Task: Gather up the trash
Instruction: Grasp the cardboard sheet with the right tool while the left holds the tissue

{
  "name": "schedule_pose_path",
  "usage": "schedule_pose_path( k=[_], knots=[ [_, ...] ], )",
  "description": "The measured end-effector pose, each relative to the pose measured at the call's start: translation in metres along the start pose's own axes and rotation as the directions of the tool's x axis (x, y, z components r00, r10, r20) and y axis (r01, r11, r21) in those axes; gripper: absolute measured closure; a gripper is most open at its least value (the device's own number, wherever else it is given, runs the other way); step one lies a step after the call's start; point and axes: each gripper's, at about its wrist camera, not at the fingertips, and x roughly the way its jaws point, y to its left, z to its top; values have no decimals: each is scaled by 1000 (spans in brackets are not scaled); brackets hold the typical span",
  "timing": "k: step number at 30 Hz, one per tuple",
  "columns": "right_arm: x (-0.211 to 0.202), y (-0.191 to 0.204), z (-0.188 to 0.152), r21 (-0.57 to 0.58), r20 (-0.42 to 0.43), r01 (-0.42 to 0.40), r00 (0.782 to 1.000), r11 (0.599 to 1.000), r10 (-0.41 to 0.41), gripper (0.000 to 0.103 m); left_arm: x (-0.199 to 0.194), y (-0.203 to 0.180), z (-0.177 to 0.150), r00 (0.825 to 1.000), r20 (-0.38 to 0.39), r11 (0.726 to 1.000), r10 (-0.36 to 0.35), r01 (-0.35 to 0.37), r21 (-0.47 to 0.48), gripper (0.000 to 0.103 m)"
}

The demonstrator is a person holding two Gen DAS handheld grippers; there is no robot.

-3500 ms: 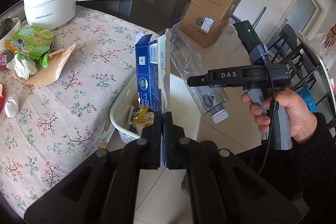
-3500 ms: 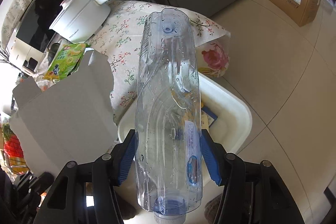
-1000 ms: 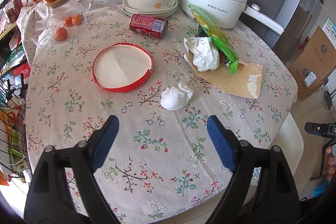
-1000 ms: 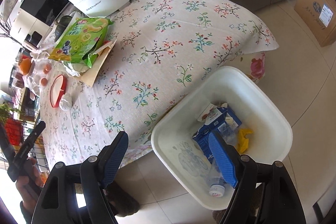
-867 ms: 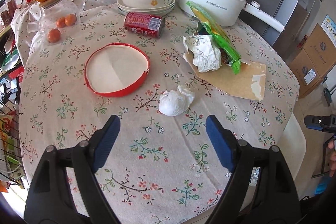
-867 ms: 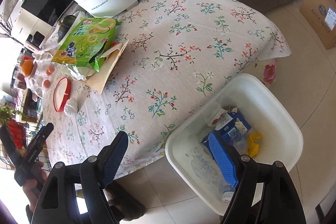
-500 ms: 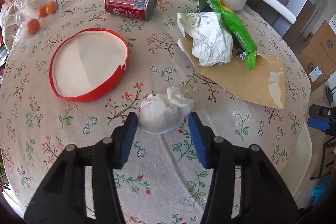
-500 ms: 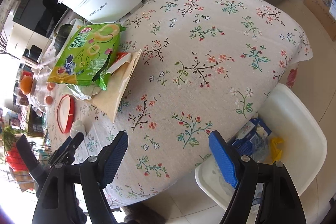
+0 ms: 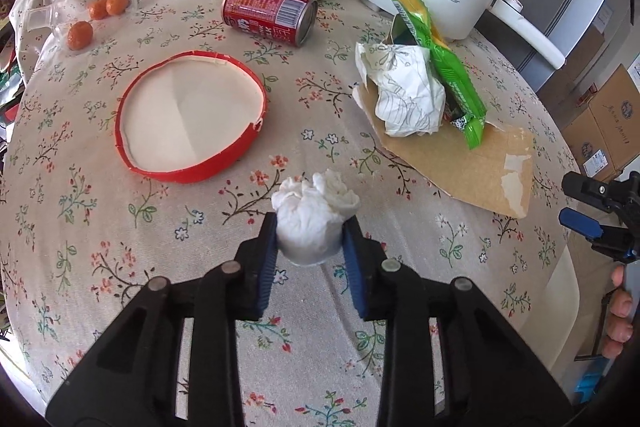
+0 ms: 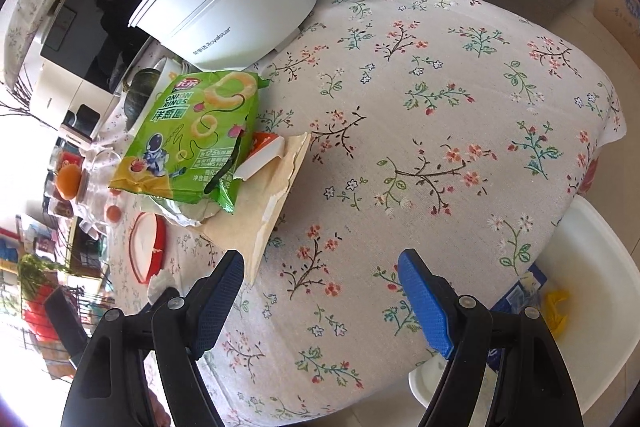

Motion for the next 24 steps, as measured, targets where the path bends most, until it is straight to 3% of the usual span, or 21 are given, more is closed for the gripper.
schedule_pose_path(
  k=[6,9,12,14,16,24],
  knots=[
    [20,14,-1,-2,3,-68,998,998,68,25,-25,3,-8,1000,12,1000,-27,27,2,70],
    [34,23,-2,-20,-5,-82,997,996,82,35,-33,2,-12,999,10,999,-42,42,10,70],
    [49,30,-3,-48,-21,-93,996,995,92,52,-40,2,-14,998,12,998,-60,60,13,69],
    [55,33,-5,-65,-30,-91,996,994,89,82,-42,1,-14,997,13,998,-70,70,11,69],
    [54,36,-6,-85,-16,-77,997,993,76,93,-44,1,-14,997,15,997,-75,75,11,69],
    [-13,70,-8,-280,185,21,982,960,33,100,-50,-1,-11,995,34,996,-94,94,6,69]
  ],
)
